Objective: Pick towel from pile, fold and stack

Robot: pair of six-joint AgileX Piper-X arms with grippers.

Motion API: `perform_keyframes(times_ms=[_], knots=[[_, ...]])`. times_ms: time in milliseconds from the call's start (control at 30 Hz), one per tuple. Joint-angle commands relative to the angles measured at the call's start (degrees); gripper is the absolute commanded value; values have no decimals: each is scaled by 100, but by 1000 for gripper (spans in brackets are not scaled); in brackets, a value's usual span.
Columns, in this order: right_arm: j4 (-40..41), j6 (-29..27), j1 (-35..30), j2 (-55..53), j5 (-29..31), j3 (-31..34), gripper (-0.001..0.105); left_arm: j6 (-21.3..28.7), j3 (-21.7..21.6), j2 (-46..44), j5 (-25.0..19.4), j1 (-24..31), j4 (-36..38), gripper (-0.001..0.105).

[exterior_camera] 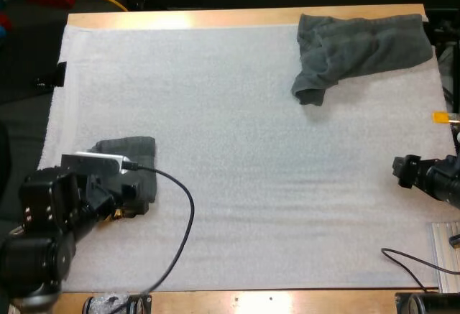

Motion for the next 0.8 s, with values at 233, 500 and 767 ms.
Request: perform_keyframes(times_ms=[233, 500, 767], knots=[[358, -223, -23, -727, 97, -6, 77, -32, -38, -663, 11, -24, 120, 69], [611, -368, -23, -1646, 97, -6, 77, -32, -38, -1486, 11, -24, 429, 69], [805, -410, -23, -2753, 97, -6, 77, 60, -38, -2501, 11, -24, 782, 69]])
